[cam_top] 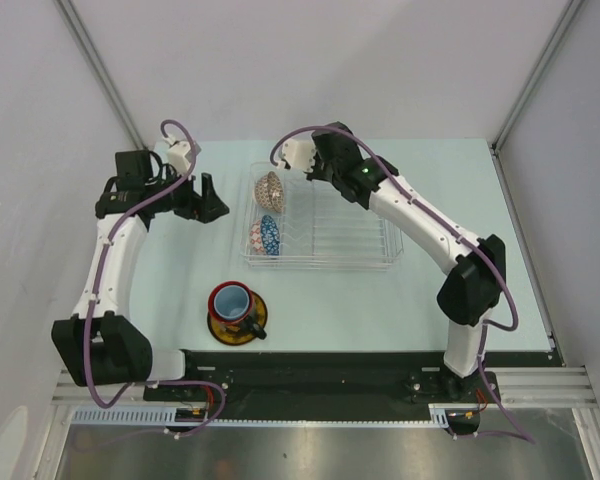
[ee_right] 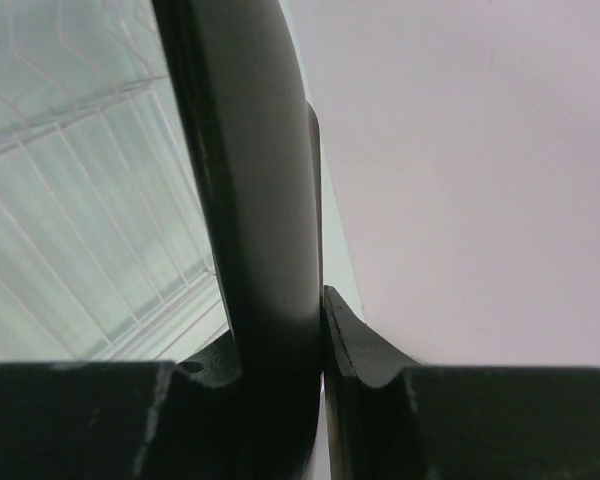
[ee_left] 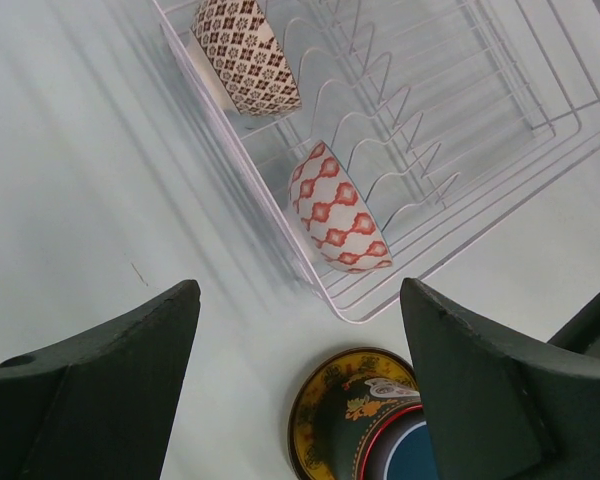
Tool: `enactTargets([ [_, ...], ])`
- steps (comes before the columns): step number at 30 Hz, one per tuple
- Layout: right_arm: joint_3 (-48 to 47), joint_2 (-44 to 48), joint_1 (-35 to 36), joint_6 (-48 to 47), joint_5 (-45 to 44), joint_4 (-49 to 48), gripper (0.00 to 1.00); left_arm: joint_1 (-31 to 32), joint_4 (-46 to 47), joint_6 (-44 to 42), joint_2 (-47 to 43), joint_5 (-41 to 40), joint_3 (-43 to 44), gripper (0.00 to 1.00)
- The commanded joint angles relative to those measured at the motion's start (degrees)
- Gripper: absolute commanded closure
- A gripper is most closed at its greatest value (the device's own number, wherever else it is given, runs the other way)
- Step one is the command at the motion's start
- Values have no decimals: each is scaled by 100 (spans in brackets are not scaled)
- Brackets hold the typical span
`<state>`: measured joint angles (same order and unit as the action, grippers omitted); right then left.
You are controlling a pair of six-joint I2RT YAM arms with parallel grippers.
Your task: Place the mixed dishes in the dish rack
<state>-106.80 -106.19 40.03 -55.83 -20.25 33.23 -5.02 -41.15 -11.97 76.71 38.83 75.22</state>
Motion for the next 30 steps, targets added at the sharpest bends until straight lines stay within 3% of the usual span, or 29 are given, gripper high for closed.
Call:
enactTargets([
  [1,-711,20,-101,-664,-366,-1230,100,-157,414,37,143,309,-130,14],
  [7,-385,-243,-232,-1018,73,-2048,100,-254,520,-42,353,336,-174,14],
  [17,-350,-648,-241,-815,917,-1882,100,-289,845,10,556,468,-368,14],
  [30,-7,-886,-268,-771,1172,-2102,100,-281,950,54,723,538,-473,15],
])
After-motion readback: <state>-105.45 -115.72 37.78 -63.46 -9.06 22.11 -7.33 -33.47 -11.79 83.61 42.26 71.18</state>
